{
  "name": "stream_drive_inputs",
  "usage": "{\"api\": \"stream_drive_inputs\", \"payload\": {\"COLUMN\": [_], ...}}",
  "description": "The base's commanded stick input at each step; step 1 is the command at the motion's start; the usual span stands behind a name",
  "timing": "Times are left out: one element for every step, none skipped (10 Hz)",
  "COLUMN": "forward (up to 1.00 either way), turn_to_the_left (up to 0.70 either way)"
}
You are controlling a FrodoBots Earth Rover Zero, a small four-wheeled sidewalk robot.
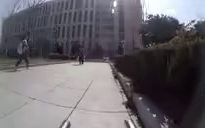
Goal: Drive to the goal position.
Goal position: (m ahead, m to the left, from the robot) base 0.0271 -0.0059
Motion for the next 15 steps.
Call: {"api": "stream_drive_inputs", "payload": {"forward": [0.7,0.7,0.7,0.7,0.7,0.7,0.7,0.7,0.7,0.7,0.7,0.7,0.7,0.7,0.7], "turn_to_the_left": [-0.07,0.0,0.0,0.0,0.0,0.0,0.0,0.0,0.0,0.0,0.0,-0.06,-0.12,-0.19,-0.26]}}
